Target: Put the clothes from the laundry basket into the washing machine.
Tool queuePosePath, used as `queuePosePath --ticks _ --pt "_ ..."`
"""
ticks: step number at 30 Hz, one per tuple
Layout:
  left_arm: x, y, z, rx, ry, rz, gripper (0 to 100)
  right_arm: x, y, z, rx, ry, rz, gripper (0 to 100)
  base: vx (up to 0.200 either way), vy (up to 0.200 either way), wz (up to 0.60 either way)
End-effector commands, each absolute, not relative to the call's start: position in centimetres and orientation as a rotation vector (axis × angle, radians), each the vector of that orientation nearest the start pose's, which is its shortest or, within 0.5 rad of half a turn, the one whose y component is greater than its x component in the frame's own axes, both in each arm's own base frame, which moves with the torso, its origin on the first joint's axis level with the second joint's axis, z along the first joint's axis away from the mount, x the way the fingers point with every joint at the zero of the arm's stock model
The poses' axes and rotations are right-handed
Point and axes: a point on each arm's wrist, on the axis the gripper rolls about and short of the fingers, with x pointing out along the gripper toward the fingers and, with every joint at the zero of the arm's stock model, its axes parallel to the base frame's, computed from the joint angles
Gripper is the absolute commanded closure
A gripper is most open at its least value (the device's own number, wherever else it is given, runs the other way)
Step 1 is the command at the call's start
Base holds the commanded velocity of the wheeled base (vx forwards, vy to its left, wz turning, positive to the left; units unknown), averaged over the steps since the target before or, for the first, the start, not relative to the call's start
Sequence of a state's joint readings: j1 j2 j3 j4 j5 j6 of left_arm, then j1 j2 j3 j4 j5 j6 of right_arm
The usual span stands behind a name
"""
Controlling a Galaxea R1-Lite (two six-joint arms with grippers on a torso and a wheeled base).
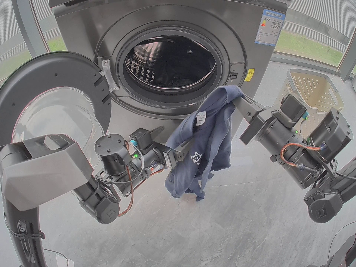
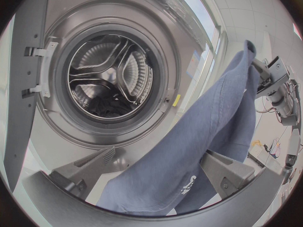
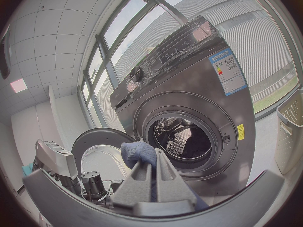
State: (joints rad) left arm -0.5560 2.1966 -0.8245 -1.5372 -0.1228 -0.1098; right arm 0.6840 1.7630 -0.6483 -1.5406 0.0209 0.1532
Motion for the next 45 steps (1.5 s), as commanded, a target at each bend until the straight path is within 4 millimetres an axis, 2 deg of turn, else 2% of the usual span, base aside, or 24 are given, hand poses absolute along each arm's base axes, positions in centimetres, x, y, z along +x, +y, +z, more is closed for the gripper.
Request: queuePosePath --ticks 1,11,26,39,40,45 --pt "33.3 -19.2 9.9 -0.133 -0.113 -0.646 0 22.9 18.8 21.2 0.286 -0.355 0.728 100 0.000 0.000 0.00" --pt "33.3 -18.5 9.1 -0.099 -0.092 -0.626 0 22.9 18.8 21.2 0.285 -0.354 0.728 100 0.000 0.000 0.00" --pt "33.4 -19.6 7.8 -0.100 -0.069 -0.660 0 22.8 18.8 21.2 0.285 -0.352 0.728 100 0.000 0.000 0.00" --pt "35.1 -20.3 7.6 -0.114 -0.110 -0.657 0 22.6 19.0 21.1 0.293 -0.345 0.736 100 0.000 0.000 0.00" --pt "35.3 -20.2 7.5 -0.114 -0.109 -0.649 100 22.6 19.0 21.1 0.294 -0.345 0.736 100 0.000 0.000 0.00" --pt "35.4 -20.3 7.9 -0.122 -0.124 -0.648 100 22.6 19.0 21.0 0.293 -0.342 0.736 100 0.000 0.000 0.00"
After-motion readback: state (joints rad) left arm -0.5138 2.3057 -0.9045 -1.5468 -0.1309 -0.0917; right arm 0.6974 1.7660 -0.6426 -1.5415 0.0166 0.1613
